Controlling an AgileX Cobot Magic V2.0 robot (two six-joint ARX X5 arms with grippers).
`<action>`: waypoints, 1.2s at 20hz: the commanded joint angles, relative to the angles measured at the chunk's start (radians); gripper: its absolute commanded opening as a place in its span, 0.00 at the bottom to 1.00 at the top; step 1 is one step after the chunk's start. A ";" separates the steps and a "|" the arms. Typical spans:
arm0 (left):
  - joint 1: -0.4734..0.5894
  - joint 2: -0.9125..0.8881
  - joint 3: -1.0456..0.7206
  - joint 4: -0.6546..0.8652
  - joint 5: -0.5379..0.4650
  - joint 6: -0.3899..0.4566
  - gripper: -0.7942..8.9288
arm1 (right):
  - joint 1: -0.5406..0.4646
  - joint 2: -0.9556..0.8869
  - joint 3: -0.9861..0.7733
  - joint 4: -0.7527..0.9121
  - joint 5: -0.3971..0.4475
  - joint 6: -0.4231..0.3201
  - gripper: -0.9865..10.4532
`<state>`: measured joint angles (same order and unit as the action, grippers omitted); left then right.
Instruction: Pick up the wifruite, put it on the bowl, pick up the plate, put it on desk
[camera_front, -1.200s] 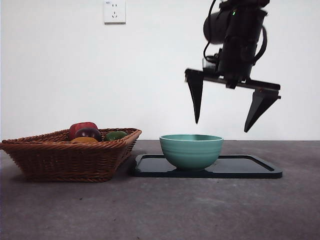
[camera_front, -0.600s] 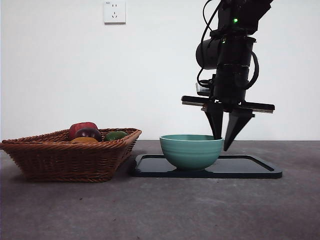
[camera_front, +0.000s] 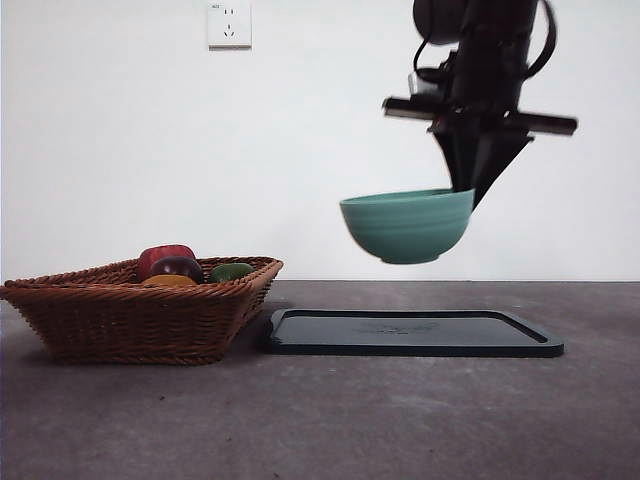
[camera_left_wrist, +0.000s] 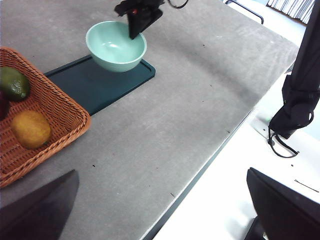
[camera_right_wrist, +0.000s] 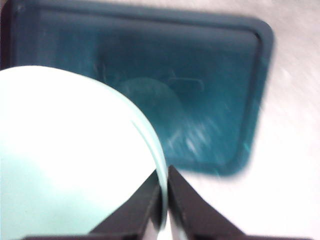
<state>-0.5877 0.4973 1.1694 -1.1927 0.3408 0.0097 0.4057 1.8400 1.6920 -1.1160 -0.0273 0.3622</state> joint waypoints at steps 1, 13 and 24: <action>-0.008 0.004 0.013 0.011 0.004 0.005 0.79 | 0.024 -0.028 0.024 -0.053 0.010 -0.033 0.09; -0.008 0.004 0.013 0.011 0.004 0.005 0.79 | 0.259 -0.129 0.014 -0.179 0.054 -0.049 0.09; -0.008 0.004 0.013 0.011 0.004 0.005 0.79 | 0.314 -0.276 -0.405 -0.012 0.036 -0.048 0.09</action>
<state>-0.5877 0.4973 1.1694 -1.1923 0.3408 0.0097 0.7116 1.5597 1.2842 -1.1381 0.0109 0.3183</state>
